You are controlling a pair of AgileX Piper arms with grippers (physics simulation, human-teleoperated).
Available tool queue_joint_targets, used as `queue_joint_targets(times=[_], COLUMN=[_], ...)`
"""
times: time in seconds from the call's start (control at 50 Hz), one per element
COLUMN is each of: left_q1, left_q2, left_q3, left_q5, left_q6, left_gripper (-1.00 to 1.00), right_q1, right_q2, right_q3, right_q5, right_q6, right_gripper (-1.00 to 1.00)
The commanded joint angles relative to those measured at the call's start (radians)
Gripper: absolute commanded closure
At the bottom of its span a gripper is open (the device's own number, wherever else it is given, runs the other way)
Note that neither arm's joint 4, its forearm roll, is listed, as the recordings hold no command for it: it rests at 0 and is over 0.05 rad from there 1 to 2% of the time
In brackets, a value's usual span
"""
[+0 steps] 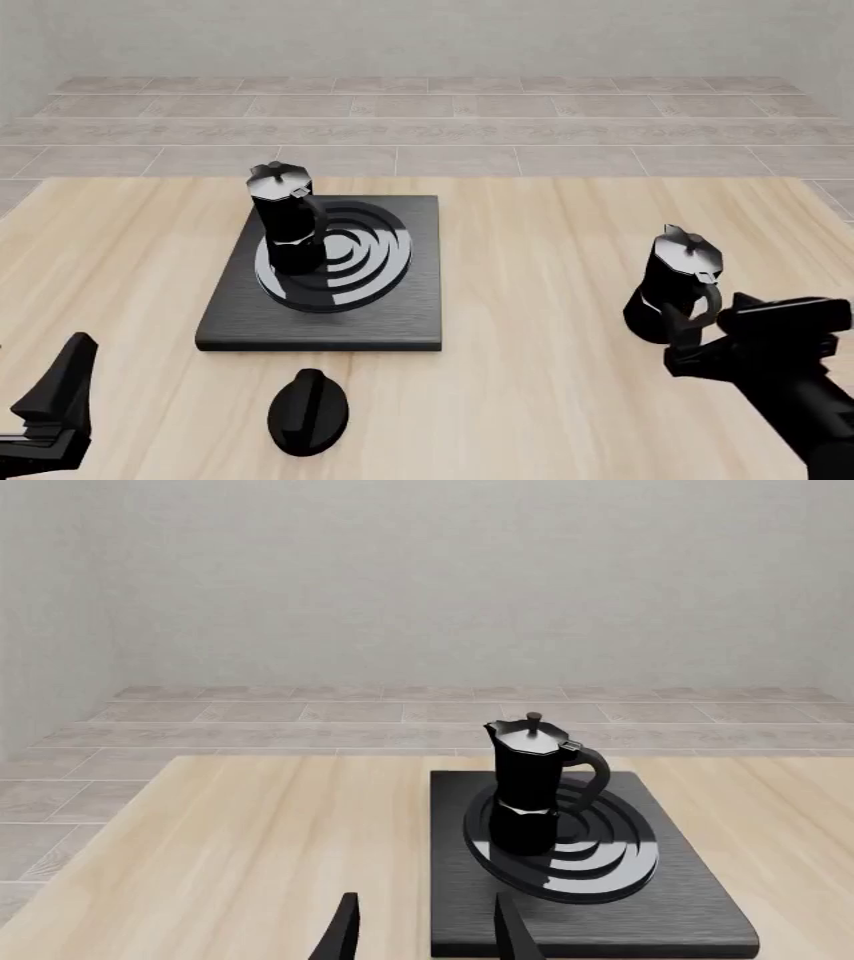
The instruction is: Put both moka pots on the stove.
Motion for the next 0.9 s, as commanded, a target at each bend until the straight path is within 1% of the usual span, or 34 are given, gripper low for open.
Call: queue_joint_targets(times=[0.02,0.16,0.22,0.5,0.64,0.72,0.78,0.9], left_q1=[0.000,0.000,0.000,0.000,0.000,0.000,0.000,0.000], left_q2=[-0.002,-0.002,-0.002,-0.002,-0.002,-0.002,-0.002,-0.002], left_q3=[0.000,0.000,0.000,0.000,0.000,0.000,0.000,0.000], left_q5=[0.003,0.003,0.003,0.003,0.003,0.003,0.003,0.003], left_q6=[0.000,0.000,0.000,0.000,0.000,0.000,0.000,0.000], left_gripper=[-1.00,-1.00,-1.00,-1.00,-1.00,-1.00,-1.00,-1.00], right_q1=[-0.016,-0.031,-0.040,-0.059,-0.064,-0.062,-0.059,-0.055], right_q2=[0.111,0.148,0.179,0.252,0.255,0.277,0.277,0.320], right_q3=[0.014,0.009,0.010,0.002,-0.005,-0.006,-0.014,-0.030], right_q5=[-0.119,-0.145,-0.171,-0.250,-0.249,-0.274,-0.270,-0.306], right_q6=[-0.019,-0.019,-0.020,-0.050,-0.053,-0.057,-0.058,-0.066], right_gripper=[-1.00,-1.00,-1.00,-1.00,-1.00,-1.00,-1.00,-1.00])
